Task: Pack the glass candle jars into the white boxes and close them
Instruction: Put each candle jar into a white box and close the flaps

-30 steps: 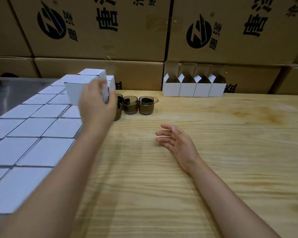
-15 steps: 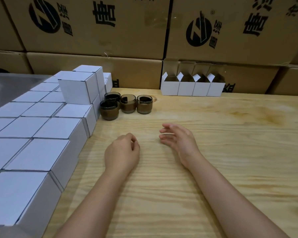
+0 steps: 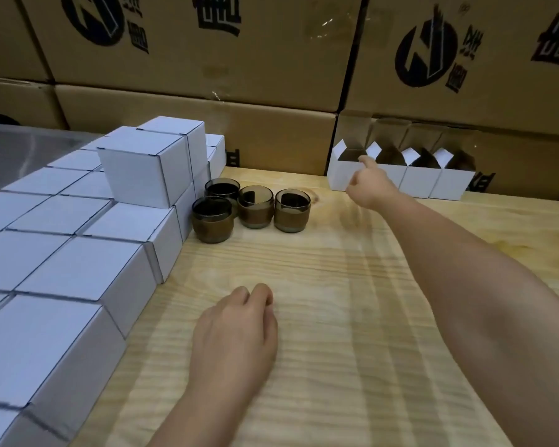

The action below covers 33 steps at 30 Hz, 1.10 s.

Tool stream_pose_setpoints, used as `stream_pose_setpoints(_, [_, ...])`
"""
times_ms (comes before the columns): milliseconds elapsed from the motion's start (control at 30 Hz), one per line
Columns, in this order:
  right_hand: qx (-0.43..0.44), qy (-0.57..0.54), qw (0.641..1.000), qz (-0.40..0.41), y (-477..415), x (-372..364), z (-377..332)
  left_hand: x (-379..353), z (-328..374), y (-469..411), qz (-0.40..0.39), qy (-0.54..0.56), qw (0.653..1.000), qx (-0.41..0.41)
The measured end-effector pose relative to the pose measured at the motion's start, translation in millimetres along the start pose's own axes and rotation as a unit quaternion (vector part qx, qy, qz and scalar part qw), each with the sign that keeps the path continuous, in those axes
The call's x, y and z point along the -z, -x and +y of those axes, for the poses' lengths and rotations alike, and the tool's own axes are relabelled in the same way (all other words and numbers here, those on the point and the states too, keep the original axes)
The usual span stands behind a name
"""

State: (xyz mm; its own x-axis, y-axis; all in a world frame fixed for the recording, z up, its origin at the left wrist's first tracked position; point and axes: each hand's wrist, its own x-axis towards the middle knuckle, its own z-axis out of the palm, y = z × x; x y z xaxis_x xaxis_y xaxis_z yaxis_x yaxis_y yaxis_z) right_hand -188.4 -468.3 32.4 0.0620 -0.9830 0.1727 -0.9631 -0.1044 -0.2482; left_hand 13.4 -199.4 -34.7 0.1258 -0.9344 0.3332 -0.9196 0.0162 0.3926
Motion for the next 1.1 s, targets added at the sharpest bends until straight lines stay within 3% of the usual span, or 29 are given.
stream_pose_setpoints(167, [-0.012,0.026,0.999,-0.043,-28,-8,-1,0,1,0,-0.001,0.011,1.000,-0.003])
stream_pose_setpoints(467, [0.011,-0.031,0.994,0.103,-8,-8,-13,-4,-2,-1,0.000,0.005,1.000,0.005])
stream_pose_setpoints(667, [0.034,-0.132,0.955,0.265,71,12,-29,-4,-3,-3,-0.009,0.007,1.000,0.004])
stream_pose_setpoints(800, [0.073,-0.141,0.923,0.350,145,21,-44,-1,-1,-4,-0.011,0.055,0.998,0.003])
stream_pose_setpoints(933, [0.137,-0.115,0.905,0.387,212,22,-68,2,1,-5,-0.020,0.145,0.989,0.024])
stream_pose_setpoints(1100, [0.150,-0.085,0.915,0.363,257,5,-92,3,-3,-6,-0.104,0.162,0.981,-0.004])
